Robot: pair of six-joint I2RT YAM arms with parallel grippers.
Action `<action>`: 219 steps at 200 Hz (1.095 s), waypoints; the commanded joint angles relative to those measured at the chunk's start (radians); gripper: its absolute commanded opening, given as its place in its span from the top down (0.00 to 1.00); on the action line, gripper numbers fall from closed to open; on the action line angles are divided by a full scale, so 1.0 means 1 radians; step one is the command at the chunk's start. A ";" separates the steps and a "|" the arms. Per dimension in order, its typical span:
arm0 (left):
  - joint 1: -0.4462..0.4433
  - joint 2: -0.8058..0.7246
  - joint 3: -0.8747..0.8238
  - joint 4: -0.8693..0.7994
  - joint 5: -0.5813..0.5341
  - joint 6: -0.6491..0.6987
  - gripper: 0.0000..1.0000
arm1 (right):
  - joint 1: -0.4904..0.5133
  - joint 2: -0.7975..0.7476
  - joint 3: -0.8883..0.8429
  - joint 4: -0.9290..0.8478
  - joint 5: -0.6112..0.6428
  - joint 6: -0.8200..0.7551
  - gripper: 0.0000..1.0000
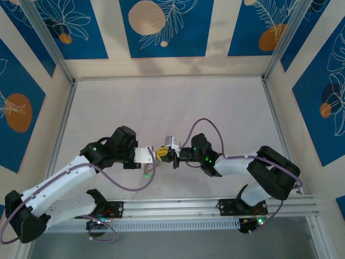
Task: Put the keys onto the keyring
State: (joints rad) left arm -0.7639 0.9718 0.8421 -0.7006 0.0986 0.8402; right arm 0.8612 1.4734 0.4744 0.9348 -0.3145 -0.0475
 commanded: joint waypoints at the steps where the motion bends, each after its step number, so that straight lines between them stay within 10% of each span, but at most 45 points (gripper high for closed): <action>1: -0.004 -0.023 -0.027 0.034 -0.007 -0.004 1.00 | -0.005 -0.014 -0.022 0.024 -0.012 0.015 1.00; 24: -0.001 -0.027 -0.045 0.073 0.003 -0.026 1.00 | -0.005 -0.009 -0.020 0.033 -0.030 0.010 1.00; 61: 0.032 -0.064 -0.100 0.188 0.091 -0.080 0.71 | -0.007 -0.005 -0.025 0.048 -0.038 -0.007 1.00; 219: 0.059 -0.193 -0.466 0.712 0.204 -0.742 0.44 | -0.036 0.017 -0.046 0.139 -0.126 -0.020 1.00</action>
State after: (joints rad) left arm -0.7132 0.7879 0.4206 -0.1459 0.2668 0.2329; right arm 0.8307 1.4891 0.4294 1.0481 -0.4103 -0.0525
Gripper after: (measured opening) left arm 0.550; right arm 0.056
